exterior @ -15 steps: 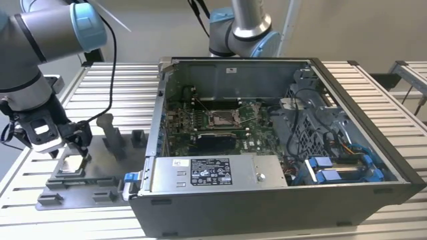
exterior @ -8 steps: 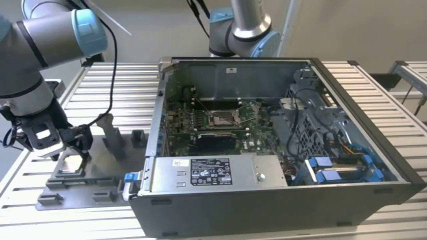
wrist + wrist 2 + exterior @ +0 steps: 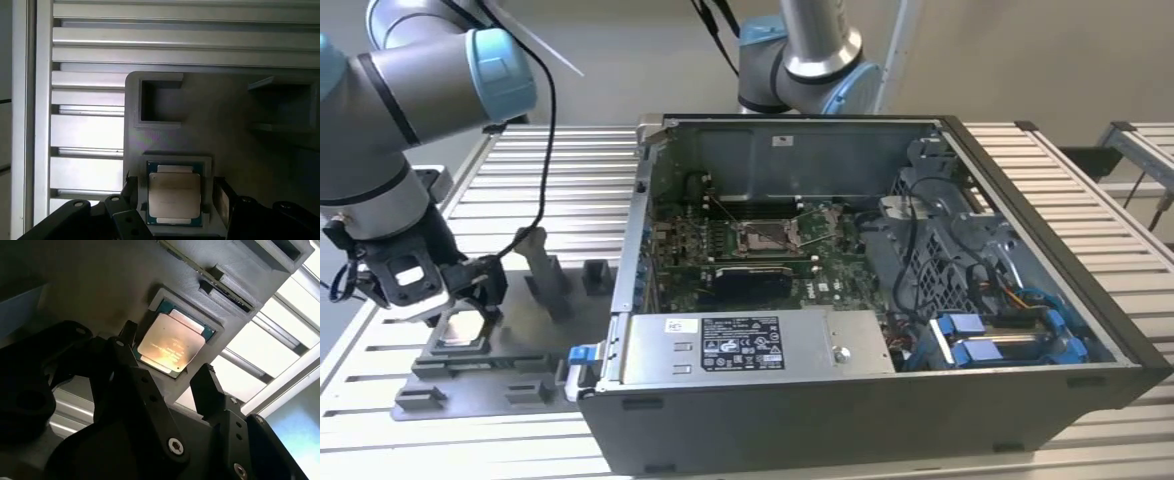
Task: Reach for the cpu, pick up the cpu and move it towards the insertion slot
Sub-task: 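Pick up the cpu and move it towards the insertion slot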
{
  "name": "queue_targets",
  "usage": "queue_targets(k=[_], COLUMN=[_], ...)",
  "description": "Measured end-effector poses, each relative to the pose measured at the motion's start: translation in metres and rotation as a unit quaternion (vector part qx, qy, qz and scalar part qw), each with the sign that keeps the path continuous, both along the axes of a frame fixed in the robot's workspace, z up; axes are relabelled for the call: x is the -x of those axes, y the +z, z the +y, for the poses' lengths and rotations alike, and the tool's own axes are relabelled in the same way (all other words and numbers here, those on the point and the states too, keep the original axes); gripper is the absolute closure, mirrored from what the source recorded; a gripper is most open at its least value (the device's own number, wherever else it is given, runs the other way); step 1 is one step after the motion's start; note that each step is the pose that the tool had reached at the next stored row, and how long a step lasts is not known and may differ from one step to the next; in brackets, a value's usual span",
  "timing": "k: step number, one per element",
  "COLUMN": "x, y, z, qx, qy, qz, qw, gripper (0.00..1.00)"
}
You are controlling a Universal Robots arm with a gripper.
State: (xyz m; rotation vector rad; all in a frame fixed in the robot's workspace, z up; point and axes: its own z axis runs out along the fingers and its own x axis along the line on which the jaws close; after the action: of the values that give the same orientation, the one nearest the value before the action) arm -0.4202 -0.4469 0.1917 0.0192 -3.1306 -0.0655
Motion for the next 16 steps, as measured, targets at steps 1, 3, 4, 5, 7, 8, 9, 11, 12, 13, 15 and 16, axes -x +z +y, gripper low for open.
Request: queue_targets(k=[1, 3, 4, 5, 7, 8, 9, 11, 12, 13, 15, 16], x=[0.0001, 0.0003, 0.0003, 0.0004, 0.0005, 0.0005, 0.0005, 0.0005, 0.0005, 0.0005, 0.0005, 0.0005], y=[-0.0007, -0.0021, -0.0029, -0.0034, -0.0046, -0.0052, -0.0056, -0.006, -0.006, -0.006, -0.0061, -0.0061], z=[-0.0002, -0.0008, -0.001, -0.0013, -0.0018, -0.002, -0.0021, -0.0023, -0.0023, -0.0023, -0.0023, -0.0023], qx=[0.0, -0.0001, -0.0001, 0.0, 0.0, 0.0, 0.0, 0.0, 0.0001, 0.0001, 0.0, 0.0], qy=[0.0, 0.0, 0.0, 0.0, 0.0, 0.0, 0.0, 0.0, 0.0, 0.0, 0.0, 0.0], qz=[0.0, -0.0001, -0.0001, 0.0, 0.0001, 0.0, 0.0, 0.0001, 0.0003, 0.0003, 0.0003, 0.0003], qw=[1.0, 1.0, 1.0, 1.0, 1.0, 1.0, 1.0, 1.0, 1.0, 1.0, 1.0, 1.0], gripper=[0.0, 0.0, 0.0, 0.0, 0.0, 0.0, 0.0, 0.0, 0.0, 0.0, 0.0, 0.0])
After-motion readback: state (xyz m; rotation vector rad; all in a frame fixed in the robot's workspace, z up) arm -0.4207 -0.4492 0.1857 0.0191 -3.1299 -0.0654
